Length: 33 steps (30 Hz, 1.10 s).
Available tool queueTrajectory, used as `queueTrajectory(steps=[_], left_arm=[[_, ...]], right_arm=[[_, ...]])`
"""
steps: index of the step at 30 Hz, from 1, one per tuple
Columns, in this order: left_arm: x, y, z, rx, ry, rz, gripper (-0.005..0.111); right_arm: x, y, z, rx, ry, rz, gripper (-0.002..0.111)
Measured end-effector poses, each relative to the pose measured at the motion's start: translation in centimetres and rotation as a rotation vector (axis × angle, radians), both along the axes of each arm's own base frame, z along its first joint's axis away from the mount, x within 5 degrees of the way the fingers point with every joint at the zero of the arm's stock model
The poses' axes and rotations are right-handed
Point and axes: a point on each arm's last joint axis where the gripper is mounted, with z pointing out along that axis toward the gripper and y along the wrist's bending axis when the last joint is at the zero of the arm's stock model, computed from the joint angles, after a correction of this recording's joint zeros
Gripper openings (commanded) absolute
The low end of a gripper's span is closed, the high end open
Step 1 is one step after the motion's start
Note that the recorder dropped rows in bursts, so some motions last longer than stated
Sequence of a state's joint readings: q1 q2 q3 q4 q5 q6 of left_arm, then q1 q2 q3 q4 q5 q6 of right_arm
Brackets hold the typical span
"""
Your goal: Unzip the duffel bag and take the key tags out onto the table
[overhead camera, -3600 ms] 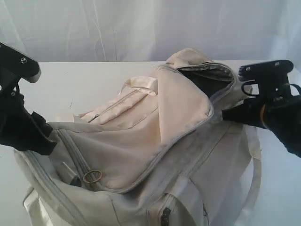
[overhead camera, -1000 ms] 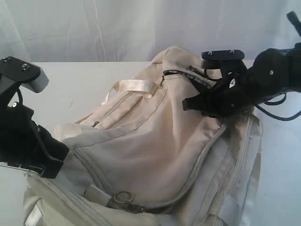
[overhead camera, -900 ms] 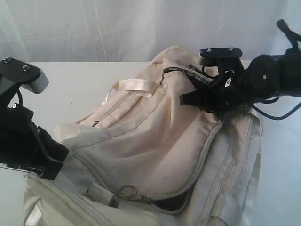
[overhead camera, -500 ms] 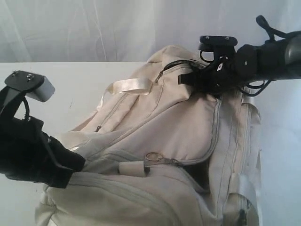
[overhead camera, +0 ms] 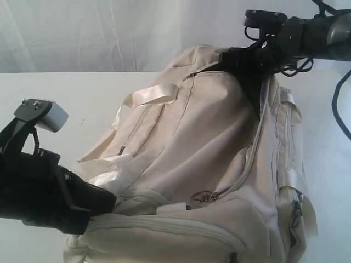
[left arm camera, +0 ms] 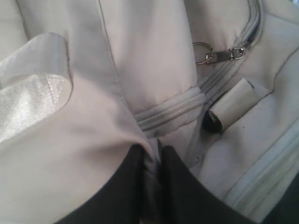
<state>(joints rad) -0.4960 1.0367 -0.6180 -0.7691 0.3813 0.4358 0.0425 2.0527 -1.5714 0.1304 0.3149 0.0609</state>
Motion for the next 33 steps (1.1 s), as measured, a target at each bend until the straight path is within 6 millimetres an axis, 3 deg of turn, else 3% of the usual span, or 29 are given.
queueTrajectory(steps=[3, 7, 10, 12, 14, 15, 16, 17, 19, 23, 26, 29, 33], left_arm=[[0.2, 0.0, 0.1, 0.002, -0.024, 0.003, 0.007], [0.4, 0.1, 0.2, 0.008, -0.061, 0.008, 0.034], [0.6, 0.1, 0.3, 0.01, -0.087, 0.016, 0.062], [0.7, 0.2, 0.4, 0.011, -0.107, 0.024, 0.071], [0.8, 0.2, 0.5, 0.01, -0.125, 0.031, 0.071], [0.8, 0.2, 0.5, 0.009, -0.128, 0.034, 0.071], [0.8, 0.3, 0.6, 0.01, -0.132, 0.036, 0.071], [0.8, 0.3, 0.6, 0.011, -0.134, 0.034, 0.071], [0.9, 0.3, 0.6, 0.013, -0.145, 0.038, 0.071], [1.2, 0.4, 0.7, 0.032, -0.199, 0.034, 0.071], [1.5, 0.4, 1.2, 0.045, -0.256, 0.037, 0.071], [2.0, 0.3, 2.5, 0.031, -0.304, 0.039, 0.071], [2.0, 0.2, 2.8, 0.036, -0.313, 0.023, 0.071]], right_arm=[[-0.6, 0.1, -0.5, -0.003, 0.098, 0.016, 0.0], [-1.9, 0.2, 0.1, -0.025, 0.207, 0.069, 0.0], [-3.0, 0.4, 2.2, -0.019, 0.212, 0.107, 0.0], [-3.8, 0.7, 4.2, -0.019, 0.186, 0.132, 0.003], [-4.9, 1.2, 6.6, -0.025, 0.155, 0.165, 0.011], [-5.4, 1.4, 7.5, -0.027, 0.144, 0.18, 0.024], [-6.5, 1.7, 9.2, -0.034, 0.133, 0.208, 0.03], [-6.9, 1.9, 9.7, -0.036, 0.138, 0.222, 0.046], [-8.1, 2.2, 9.9, -0.05, 0.218, 0.277, 0.057], [-10.2, 4.5, 8.5, 0.045, 0.382, 0.455, 0.059], [-13.0, 8.7, 8.5, 0.133, 0.418, 0.617, 0.059], [-15.8, 11.4, 8.1, 0.1, 0.46, 0.71, 0.059], [-20.1, 11.4, 7.2, -0.1, 0.532, 0.67, 0.058]])
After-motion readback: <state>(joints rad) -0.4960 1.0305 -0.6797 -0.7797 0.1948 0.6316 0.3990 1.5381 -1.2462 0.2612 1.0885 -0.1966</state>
